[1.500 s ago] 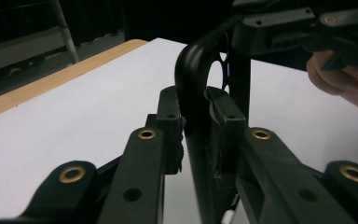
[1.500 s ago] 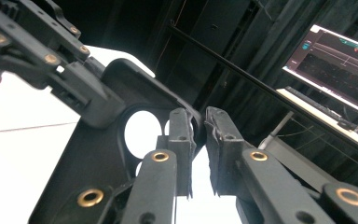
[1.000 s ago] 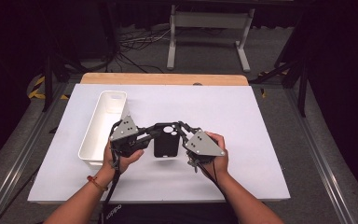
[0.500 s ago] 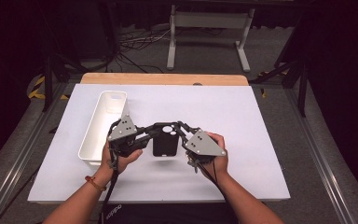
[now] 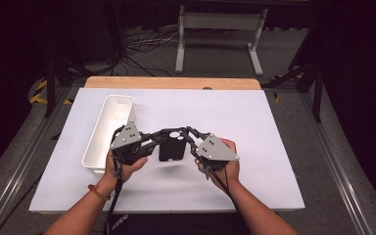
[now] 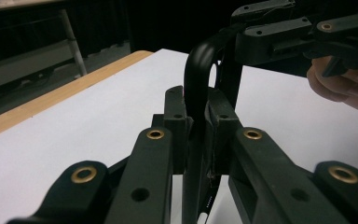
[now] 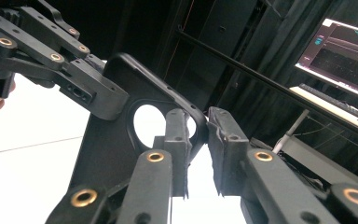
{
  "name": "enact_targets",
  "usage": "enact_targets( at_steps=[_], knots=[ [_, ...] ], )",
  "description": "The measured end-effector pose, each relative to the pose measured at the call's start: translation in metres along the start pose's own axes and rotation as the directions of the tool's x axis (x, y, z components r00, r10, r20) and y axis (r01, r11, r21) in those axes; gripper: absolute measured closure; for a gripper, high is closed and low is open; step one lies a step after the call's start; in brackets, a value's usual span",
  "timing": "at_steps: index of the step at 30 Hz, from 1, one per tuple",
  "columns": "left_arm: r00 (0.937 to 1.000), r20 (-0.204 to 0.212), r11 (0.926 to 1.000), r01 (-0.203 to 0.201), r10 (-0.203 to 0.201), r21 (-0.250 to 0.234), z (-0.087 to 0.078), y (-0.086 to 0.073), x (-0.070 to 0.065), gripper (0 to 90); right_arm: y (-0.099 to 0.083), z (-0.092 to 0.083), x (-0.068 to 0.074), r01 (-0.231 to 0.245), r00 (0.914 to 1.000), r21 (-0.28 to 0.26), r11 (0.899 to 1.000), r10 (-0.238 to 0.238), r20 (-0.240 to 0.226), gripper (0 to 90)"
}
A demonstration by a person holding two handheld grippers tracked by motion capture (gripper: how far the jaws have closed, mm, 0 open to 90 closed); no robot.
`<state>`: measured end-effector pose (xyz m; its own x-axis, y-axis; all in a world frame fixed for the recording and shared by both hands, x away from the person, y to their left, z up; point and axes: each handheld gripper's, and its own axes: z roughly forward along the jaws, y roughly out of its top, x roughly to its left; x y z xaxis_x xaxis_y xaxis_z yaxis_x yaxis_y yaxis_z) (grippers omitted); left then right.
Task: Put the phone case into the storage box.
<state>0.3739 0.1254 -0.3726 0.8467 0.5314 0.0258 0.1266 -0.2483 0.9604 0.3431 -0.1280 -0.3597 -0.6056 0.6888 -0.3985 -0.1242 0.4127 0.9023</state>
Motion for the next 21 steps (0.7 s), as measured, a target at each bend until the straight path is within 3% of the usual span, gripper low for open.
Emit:
enact_targets(
  at_steps=[12, 21],
  knots=[
    [0.9994, -0.006, 0.9994, -0.034, 0.034, 0.005, -0.0029, 0.0041, 0.0015, 81.9, 0.0019, -0.0021, -0.0009, -0.014, 0.9999, -0.009, 1.0, 0.014, -0.004, 75.6],
    [0.9997, -0.013, 0.9996, -0.023, 0.023, -0.015, -0.0078, 0.006, 0.0038, 82.0, 0.0054, -0.0079, -0.0032, -0.022, 0.9996, -0.021, 1.0, 0.022, -0.021, 69.2]
  ],
)
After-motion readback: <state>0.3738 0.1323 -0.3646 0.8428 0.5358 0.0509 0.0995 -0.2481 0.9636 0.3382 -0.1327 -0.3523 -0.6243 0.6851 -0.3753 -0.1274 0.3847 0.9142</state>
